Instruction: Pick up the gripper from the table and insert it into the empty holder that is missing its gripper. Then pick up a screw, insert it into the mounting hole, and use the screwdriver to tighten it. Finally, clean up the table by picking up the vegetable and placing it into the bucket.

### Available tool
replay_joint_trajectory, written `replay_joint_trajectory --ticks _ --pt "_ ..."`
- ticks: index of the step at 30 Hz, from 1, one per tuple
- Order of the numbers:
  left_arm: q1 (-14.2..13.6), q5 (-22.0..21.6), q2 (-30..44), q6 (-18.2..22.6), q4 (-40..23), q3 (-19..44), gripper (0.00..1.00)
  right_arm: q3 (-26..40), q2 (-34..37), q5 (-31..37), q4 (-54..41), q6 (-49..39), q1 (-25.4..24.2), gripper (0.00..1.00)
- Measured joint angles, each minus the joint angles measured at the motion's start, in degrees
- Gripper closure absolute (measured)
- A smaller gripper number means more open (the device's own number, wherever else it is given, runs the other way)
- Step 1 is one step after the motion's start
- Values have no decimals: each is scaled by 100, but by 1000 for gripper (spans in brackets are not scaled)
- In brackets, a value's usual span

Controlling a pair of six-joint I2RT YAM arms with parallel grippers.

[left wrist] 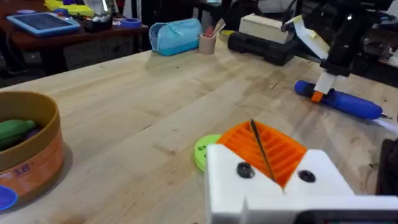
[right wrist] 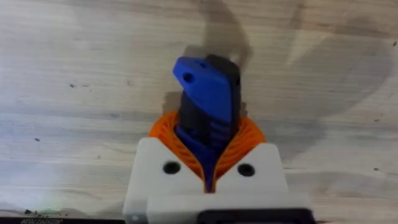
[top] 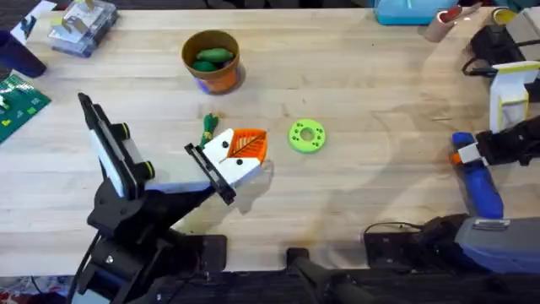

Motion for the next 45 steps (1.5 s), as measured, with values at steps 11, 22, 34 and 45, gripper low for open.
replay_joint_trajectory --ticks 11,22,34,45 --pt "0 0 0 1 -1 0 982 587 -8 -122 139 1061 623 976" --pt "0 -1 0 0 -1 0 982 1600 -1137 -1205 569 2232 1380 976" --pt "0 -1 0 -1 -3 0 982 1490 -3045 -2201 1015 2815 1331 976" --pt "0 -1 0 -2 -3 0 982 -388 -3874 -2858 4028 3969 2732 977"
